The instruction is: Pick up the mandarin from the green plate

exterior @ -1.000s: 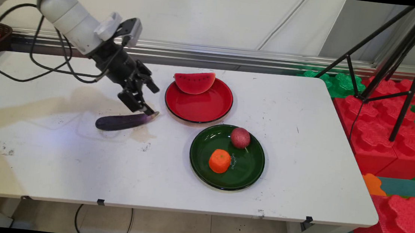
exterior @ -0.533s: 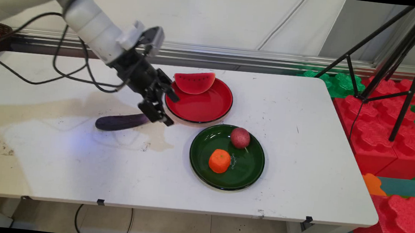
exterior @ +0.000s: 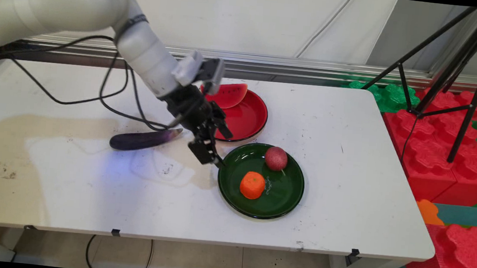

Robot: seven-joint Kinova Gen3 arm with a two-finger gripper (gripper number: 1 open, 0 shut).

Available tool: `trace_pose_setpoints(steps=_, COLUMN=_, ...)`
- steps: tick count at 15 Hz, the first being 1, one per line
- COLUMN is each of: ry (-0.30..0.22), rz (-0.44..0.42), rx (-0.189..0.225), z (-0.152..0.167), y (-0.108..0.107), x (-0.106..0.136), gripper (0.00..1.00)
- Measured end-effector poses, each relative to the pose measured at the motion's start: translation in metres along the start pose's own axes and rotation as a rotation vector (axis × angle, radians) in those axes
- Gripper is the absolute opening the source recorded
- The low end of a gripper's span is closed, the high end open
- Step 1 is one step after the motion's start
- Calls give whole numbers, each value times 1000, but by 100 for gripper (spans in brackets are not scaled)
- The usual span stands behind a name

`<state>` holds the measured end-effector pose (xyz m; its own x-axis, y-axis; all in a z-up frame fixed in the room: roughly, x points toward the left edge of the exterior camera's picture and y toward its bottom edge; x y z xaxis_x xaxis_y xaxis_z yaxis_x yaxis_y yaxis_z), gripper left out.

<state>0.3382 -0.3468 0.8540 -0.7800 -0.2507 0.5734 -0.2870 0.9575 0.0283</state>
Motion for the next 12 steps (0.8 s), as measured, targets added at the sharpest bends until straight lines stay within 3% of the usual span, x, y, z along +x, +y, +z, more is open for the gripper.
trace_pose_setpoints(steps=12, ry=-102, rz=67, rx=-20, z=81, y=5, x=41, gripper=100)
